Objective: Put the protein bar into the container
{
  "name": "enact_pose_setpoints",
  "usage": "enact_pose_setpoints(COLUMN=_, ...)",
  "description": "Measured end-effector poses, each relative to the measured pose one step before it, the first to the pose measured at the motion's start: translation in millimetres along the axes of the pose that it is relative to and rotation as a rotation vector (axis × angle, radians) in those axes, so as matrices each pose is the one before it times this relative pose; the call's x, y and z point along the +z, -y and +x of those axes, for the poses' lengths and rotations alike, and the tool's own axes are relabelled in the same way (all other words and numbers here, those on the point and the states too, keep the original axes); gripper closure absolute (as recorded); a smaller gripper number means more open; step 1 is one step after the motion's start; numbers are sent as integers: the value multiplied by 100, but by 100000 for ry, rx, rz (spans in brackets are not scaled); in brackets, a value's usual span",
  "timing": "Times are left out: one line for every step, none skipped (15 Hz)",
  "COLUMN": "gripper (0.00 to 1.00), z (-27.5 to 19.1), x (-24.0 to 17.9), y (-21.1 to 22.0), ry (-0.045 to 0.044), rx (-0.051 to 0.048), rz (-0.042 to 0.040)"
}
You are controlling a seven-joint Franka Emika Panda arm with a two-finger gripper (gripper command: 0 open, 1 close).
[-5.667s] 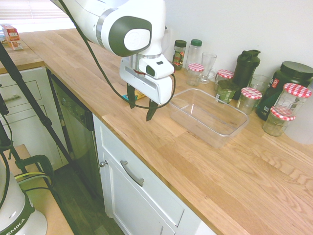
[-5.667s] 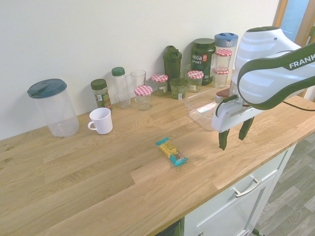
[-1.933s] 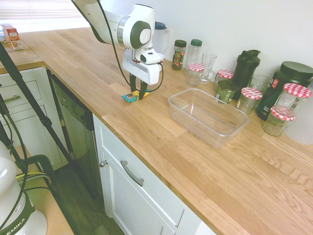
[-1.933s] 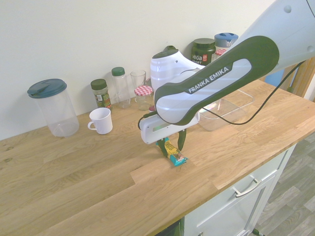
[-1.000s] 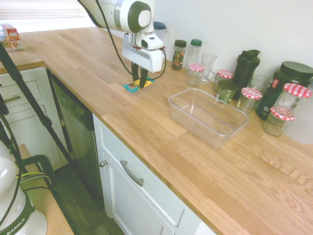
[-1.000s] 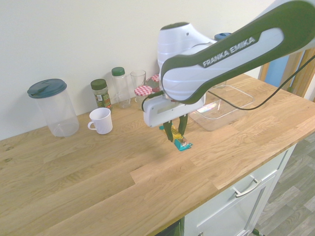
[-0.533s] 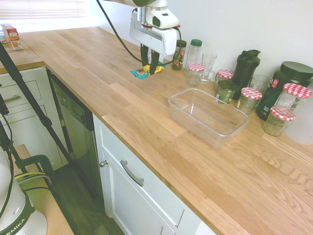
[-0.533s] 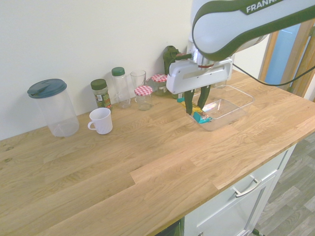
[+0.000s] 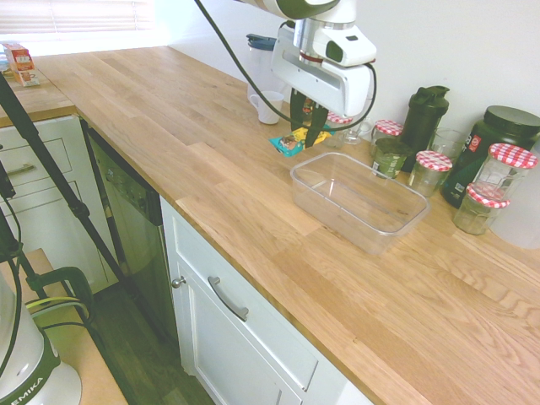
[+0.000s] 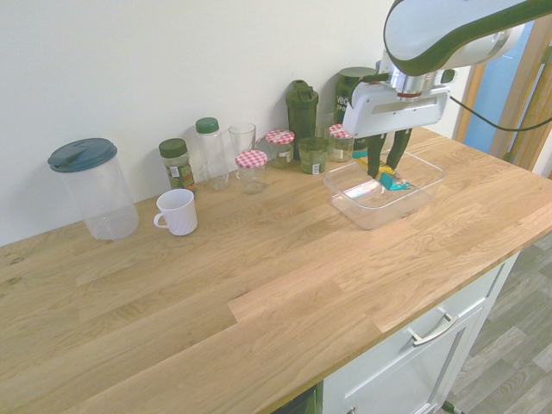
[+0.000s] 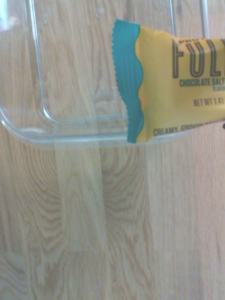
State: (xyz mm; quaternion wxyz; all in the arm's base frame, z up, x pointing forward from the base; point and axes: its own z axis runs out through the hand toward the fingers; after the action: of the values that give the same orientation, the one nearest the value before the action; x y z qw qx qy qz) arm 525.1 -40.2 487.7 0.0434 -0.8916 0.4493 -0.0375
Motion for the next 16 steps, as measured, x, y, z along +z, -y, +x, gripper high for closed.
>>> enact_pose_setpoints(gripper=100, z=805, x=159, y=-320, ry=108, rx=236, rz=-239)
enact_pose_setpoints(gripper=100, z=795, x=332, y=-246, ry=236, rx=355, rz=-446)
enact_pose_setpoints(gripper=100, z=822, x=437, y=-199, ry=335, rx=264, rz=-577)
enact_pose_setpoints(gripper=100, z=710, x=483, y=-87, ry=383, rx=73, rz=-602)
enact_pose_setpoints(gripper=100, z=632, x=393, y=-92, ry=289, rx=9, rz=-477)
enact_pose_setpoints(gripper=100, z=577, x=262, y=-80, ry=124, rx=-9, rz=-303)
enact_pose_setpoints(gripper=100, z=451, x=231, y=-74, ry=131, rx=55, rz=-270)
enact_pose_setpoints(gripper=100, z=395, x=169, y=-125, ry=138, rx=14, rz=-153)
enact_pose_setpoints(gripper=100, z=315, x=231, y=-115, ry=284, rx=-33, rz=-189)
enact_pose_setpoints(gripper=100, z=268, x=391, y=-88, ry=393, rx=95, rz=-330)
enact_pose_setpoints(gripper=100, z=168, x=483, y=19, ry=408, rx=79, rz=-517)
enact_pose_setpoints(gripper=100, z=210, x=573, y=111, ry=347, rx=84, rz=-517)
enact_pose_setpoints(gripper=100, z=206, x=595, y=185, ry=377, rx=29, rz=-560)
enact_pose_setpoints(gripper=100, z=192, x=550, y=168, ry=388, rx=34, rz=-554)
enact_pose_setpoints(gripper=100, z=189, x=450, y=179, ry=315, rx=14, rz=-467)
enact_pose_setpoints(gripper=100, z=144, x=377, y=163, ry=101, rx=-24, rz=-237)
